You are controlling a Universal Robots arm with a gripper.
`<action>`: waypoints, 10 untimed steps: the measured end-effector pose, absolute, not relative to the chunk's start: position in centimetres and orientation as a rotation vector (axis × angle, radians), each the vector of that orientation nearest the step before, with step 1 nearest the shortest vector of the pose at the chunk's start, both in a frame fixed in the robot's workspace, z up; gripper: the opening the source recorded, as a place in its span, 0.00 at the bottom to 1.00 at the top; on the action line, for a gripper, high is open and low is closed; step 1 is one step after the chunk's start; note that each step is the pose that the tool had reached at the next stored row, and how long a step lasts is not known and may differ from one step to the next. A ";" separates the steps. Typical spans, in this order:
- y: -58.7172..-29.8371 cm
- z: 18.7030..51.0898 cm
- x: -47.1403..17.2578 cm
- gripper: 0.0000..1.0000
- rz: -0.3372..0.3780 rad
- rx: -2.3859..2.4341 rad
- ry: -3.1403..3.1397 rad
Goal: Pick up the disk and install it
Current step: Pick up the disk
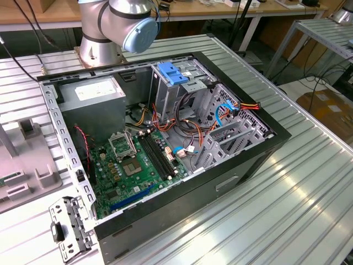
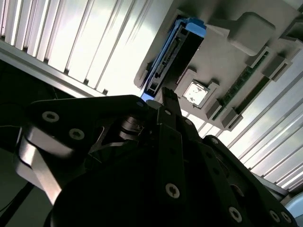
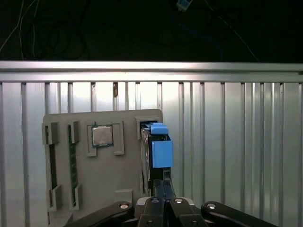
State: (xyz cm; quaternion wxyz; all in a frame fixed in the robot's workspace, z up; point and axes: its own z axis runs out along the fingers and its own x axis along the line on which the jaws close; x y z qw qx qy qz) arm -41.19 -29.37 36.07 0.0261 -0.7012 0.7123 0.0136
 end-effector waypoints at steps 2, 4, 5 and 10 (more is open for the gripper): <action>-29.4 36.0 -41.2 0.11 0.042 -2.167 2.202; -29.4 36.0 -41.2 0.11 0.042 -2.167 2.202; -29.4 36.0 -41.2 0.11 0.042 -2.167 2.202; -29.4 36.0 -41.2 0.17 0.042 -2.167 2.202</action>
